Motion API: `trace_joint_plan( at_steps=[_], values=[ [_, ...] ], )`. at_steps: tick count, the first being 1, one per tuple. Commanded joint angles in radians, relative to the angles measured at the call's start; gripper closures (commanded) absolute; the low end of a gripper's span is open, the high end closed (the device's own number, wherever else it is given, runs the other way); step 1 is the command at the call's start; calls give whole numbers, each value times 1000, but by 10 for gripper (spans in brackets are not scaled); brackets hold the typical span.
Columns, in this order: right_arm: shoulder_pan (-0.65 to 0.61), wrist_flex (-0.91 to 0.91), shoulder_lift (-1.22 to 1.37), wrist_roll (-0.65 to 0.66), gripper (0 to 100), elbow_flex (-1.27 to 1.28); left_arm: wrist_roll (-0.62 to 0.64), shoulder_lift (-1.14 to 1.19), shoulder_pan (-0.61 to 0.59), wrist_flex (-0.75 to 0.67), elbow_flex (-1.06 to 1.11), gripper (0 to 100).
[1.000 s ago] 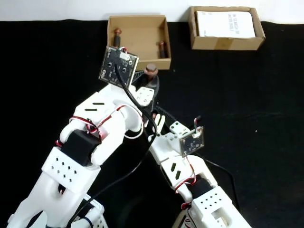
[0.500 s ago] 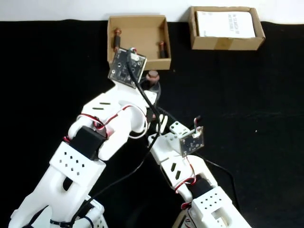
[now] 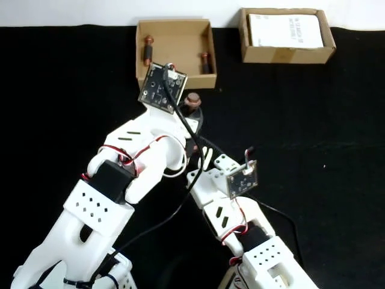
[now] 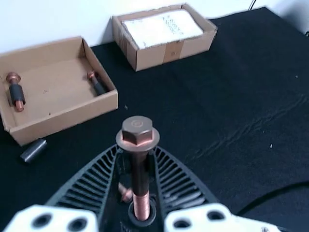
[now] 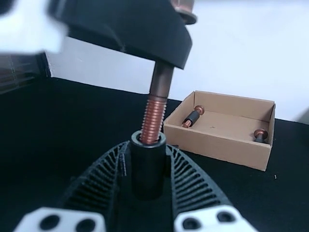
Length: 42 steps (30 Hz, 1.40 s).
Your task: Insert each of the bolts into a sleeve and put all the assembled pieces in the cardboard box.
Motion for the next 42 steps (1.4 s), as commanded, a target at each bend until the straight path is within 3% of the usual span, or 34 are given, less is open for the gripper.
trace_joint_plan(
  at_steps=[1, 11, 16, 23, 31, 37, 42],
  values=[
    [2, -18, -25, 11, 992, -4, -5, -4, -4, 57, -10, 990],
    [2, -18, -25, 11, 992, -4, 0, -5, -2, 107, -22, 927],
    [2, -18, -25, 11, 992, -5, 3, 1, -2, 235, -116, 845],
    [27, -18, -12, 11, 992, -25, 3, 1, -2, 408, -283, 811],
    [117, -12, 341, 6, 992, -352, 3, 1, -15, 552, -524, 813],
    [153, -13, 616, 11, 992, -648, -3, 1, -314, 566, -613, 850],
    [211, -13, 839, 12, 992, -918, -9, -4, -536, 562, -486, 937]
  ],
)
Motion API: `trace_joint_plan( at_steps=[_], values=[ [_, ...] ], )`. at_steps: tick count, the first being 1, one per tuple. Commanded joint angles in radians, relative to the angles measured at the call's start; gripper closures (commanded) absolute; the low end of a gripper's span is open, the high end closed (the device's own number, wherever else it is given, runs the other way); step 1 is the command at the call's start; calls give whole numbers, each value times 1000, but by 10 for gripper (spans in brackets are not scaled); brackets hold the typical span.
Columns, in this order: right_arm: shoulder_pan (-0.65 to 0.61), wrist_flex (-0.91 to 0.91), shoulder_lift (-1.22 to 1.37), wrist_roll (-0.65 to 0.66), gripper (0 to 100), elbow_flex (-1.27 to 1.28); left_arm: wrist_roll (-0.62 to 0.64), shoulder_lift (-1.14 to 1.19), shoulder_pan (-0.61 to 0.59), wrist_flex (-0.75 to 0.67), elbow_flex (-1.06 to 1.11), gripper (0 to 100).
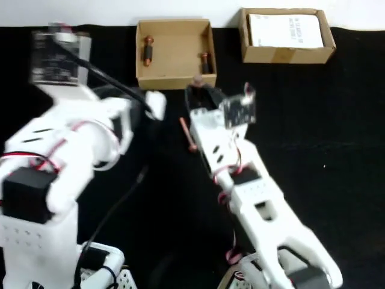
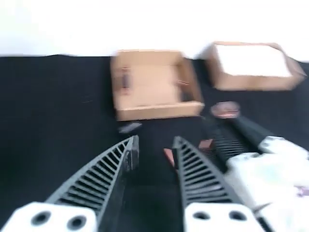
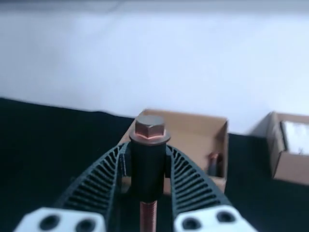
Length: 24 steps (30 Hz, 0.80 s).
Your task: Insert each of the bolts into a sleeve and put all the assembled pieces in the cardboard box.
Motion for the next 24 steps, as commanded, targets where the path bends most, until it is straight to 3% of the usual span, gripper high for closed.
trace_joint_plan(
  at_steps=[1, 8, 13, 17, 24],
  values=[
    [39, -15, 145, 11, 992, -271, -14, -4, -125, -5, 82, 952],
    [54, -13, 521, 12, 992, -694, -249, -8, -157, -196, 472, 991],
    [51, -13, 803, 137, 992, -960, -261, -8, -159, -436, 745, 991],
    [59, -12, 987, 161, 992, -1132, -261, -4, -159, -612, 917, 991],
    [65, -8, 1125, 161, 991, -1260, -261, -2, -159, -752, 1135, 991]
  ],
)
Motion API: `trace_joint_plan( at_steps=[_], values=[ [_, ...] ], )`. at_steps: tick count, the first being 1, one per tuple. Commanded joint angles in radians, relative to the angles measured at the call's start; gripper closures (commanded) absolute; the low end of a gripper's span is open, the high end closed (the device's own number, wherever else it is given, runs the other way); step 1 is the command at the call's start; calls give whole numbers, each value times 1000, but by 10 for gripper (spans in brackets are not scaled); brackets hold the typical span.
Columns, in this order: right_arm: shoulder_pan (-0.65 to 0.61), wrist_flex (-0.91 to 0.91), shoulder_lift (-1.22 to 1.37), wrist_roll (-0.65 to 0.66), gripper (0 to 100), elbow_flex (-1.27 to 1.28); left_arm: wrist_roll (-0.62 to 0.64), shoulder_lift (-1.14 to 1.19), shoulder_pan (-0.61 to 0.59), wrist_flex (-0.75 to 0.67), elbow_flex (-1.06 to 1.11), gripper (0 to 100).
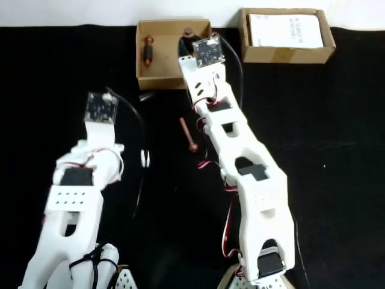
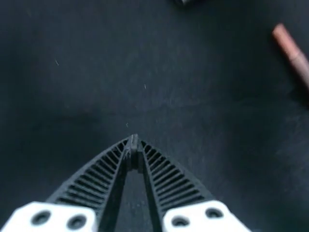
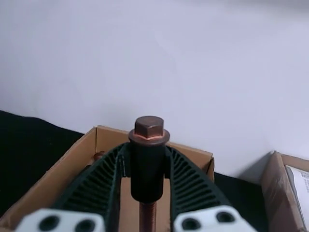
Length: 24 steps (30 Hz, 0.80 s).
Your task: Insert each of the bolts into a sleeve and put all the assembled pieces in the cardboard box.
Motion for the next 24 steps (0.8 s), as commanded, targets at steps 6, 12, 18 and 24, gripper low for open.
trace_joint_plan(
  at_steps=[6, 12, 18, 24],
  values=[
    [13, -5, 18, 6, 990, -77, -6, -8, -39, -212, 228, 989],
    [1, -7, 18, 6, 990, -22, -6, -4, -70, -259, 236, 989],
    [2, -12, 18, 5, 983, 22, -5, -4, -70, -258, 236, 989],
    [2, -7, 18, 5, 800, 56, -5, -4, -70, -256, 236, 989]
  ],
)
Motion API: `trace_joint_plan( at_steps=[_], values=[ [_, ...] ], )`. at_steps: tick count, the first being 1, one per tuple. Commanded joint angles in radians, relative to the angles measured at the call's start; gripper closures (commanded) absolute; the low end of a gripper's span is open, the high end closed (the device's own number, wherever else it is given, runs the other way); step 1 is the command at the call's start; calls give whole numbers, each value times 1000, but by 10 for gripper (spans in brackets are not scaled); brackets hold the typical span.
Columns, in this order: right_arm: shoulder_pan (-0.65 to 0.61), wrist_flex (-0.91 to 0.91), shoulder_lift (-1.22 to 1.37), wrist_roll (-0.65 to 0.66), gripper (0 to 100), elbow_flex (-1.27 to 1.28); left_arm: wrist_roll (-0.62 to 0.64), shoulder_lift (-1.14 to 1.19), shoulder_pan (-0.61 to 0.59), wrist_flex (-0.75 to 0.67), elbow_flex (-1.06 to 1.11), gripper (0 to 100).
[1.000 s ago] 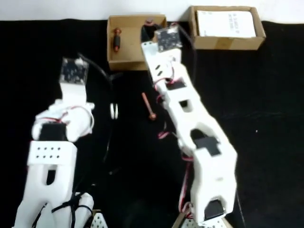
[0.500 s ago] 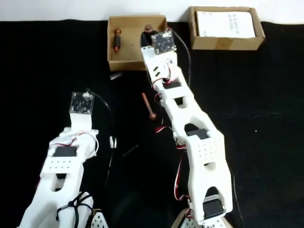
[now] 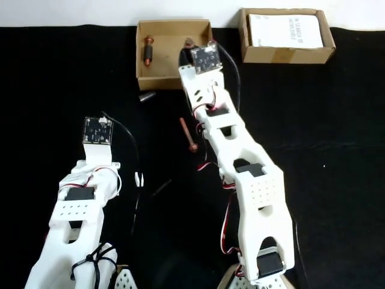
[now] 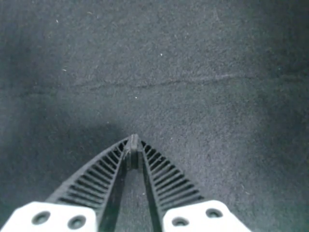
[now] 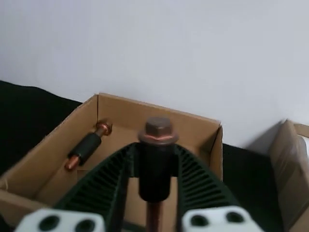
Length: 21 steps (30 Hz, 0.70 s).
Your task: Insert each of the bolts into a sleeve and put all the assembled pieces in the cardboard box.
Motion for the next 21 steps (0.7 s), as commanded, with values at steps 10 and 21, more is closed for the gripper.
trace_joint_plan(
  at_steps=[10, 21],
  values=[
    [-2, -5, -30, 5, 779, 7, -3, -4, -5, -8, -5, 987],
    [-21, 249, -403, 6, 781, 231, 155, -1, -24, 169, -156, 903]
  ],
)
